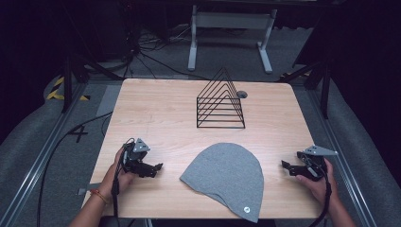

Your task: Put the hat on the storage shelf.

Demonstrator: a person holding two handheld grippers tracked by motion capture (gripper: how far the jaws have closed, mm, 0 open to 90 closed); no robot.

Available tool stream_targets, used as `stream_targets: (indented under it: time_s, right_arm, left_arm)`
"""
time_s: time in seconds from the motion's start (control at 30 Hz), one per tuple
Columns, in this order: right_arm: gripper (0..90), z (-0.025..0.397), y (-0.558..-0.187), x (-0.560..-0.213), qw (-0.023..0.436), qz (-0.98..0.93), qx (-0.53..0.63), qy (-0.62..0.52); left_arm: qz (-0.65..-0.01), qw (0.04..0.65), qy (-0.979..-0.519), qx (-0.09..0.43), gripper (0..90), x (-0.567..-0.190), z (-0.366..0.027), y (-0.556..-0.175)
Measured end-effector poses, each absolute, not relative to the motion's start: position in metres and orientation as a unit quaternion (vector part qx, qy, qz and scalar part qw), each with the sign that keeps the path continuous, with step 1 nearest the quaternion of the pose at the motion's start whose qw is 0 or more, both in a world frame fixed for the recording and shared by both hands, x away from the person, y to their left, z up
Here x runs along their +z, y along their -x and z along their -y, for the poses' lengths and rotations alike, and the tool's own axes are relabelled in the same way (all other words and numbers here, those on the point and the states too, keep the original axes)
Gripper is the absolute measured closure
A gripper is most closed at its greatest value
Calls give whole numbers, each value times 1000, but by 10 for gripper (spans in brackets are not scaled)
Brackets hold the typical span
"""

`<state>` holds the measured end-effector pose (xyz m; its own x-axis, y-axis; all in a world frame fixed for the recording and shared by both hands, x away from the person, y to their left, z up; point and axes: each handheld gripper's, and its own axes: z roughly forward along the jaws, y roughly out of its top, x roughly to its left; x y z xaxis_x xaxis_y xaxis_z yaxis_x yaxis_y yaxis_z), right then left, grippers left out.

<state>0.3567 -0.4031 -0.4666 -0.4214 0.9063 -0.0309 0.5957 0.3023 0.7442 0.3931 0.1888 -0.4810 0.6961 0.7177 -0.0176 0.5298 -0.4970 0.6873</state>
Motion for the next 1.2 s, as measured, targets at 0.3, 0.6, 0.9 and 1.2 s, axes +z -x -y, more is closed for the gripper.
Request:
stream_targets:
  time_s: [0.3,0.6,0.9,1.2]
  right_arm:
    - [184,403,-357,-466,230,-774,335,-485]
    - [425,375,-342,-446,184,-802,369,-432]
    - [672,320,-321,-444,161,-852,372,-332]
    - [776,297,-309,-446,138,-887,358,-257]
  left_arm:
    - [-345,337,-867,124,23,-478,-189,-394]
    - [-268,351,-892,98,160,-472,-168,-397]
    - [-221,381,-893,93,254,-454,-113,-402]
    - [-161,367,-912,85,432,-461,-64,-406]
